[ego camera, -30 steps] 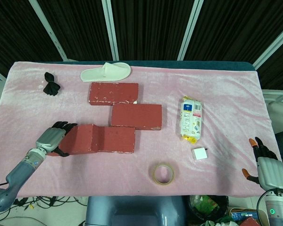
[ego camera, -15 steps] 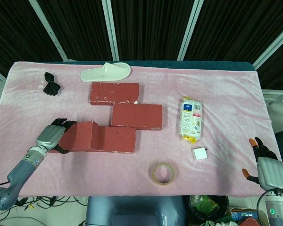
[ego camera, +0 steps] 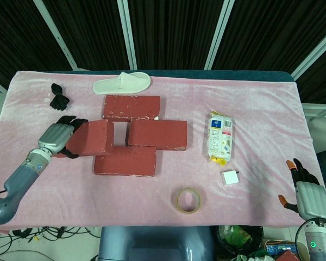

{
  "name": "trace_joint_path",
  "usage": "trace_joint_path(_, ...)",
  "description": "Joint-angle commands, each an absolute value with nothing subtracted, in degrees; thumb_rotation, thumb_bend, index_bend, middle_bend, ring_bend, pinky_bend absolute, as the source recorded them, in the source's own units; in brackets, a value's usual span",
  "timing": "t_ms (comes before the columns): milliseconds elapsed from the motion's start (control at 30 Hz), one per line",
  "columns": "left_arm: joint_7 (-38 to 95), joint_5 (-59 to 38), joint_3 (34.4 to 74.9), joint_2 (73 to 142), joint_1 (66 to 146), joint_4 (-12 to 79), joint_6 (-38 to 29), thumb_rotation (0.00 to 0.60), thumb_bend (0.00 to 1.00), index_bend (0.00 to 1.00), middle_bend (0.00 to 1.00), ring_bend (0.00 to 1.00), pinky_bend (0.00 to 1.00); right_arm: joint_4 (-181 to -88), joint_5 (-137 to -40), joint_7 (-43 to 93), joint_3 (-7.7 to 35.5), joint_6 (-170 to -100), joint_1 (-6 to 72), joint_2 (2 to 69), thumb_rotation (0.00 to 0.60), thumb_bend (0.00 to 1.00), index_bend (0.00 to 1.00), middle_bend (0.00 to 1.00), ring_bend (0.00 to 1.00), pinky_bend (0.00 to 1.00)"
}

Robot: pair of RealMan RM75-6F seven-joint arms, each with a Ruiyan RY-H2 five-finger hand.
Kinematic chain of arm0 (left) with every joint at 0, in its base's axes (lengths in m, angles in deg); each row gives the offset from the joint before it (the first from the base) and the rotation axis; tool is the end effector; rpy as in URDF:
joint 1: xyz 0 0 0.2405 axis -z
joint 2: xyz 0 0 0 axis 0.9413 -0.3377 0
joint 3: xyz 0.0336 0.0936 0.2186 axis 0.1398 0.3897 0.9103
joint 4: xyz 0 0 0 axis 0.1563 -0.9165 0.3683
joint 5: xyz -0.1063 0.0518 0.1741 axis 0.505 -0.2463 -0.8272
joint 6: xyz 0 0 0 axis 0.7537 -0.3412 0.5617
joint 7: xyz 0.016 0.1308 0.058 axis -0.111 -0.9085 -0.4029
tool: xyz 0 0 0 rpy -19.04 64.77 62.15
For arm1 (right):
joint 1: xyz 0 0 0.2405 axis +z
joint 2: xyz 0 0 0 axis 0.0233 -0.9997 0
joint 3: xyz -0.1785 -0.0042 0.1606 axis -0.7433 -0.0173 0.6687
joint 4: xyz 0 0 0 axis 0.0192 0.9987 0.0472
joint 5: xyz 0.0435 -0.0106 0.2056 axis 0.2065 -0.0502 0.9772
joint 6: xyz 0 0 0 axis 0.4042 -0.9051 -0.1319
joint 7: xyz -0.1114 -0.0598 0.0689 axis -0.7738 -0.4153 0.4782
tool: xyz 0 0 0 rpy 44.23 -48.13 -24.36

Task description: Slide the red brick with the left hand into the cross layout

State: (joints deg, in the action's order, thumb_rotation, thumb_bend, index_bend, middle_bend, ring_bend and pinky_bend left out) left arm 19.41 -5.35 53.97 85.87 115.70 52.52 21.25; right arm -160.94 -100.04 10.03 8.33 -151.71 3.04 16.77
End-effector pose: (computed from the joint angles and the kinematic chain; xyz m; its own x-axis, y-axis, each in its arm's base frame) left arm -0.1900 0.3687 0.1048 0.4973 0.3907 0.7746 0.8675 -0.2346 -0.4386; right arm -0.2935 -0.1789 0.1369 0.4260 -0.0973 0.8995 -0.8853 0.1602 0.4366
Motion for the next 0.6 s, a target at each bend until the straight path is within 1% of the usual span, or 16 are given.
trace_joint_path(33, 15.54, 2.2, 52.37, 87.01, 122.53, 47.47, 26.6, 0.6, 0.21, 0.21, 0.23, 0.0, 0.0, -160.87, -99.83, 10.06, 8.39, -151.66, 3.04, 16.79, 0.6, 0.15, 0.08, 0.01, 0.12, 0.2)
trace_joint_path(200, 11.55, 7.81, 54.4, 91.15, 127.83, 41.09, 29.18, 0.6, 0.21, 0.22, 0.23, 0.0, 0.0, -160.77, -99.59, 10.23, 8.52, -151.65, 3.04, 16.76, 0.6, 0.15, 0.08, 0.01, 0.12, 0.2)
trace_joint_path(333, 7.78, 11.09, 56.97, 94.42, 131.06, 36.91, 29.19, 0.6, 0.21, 0.22, 0.23, 0.0, 0.0, -160.79, -99.46, 10.25, 8.52, -151.45, 3.12, 16.79, 0.6, 0.16, 0.08, 0.01, 0.12, 0.2)
trace_joint_path(600, 4.27, 14.91, 60.44, 97.09, 133.55, 35.05, 28.6, 0.6, 0.22, 0.22, 0.24, 0.0, 0.0, -160.83, -99.16, 10.36, 8.64, -151.37, 3.16, 16.79, 0.6, 0.15, 0.08, 0.01, 0.12, 0.2)
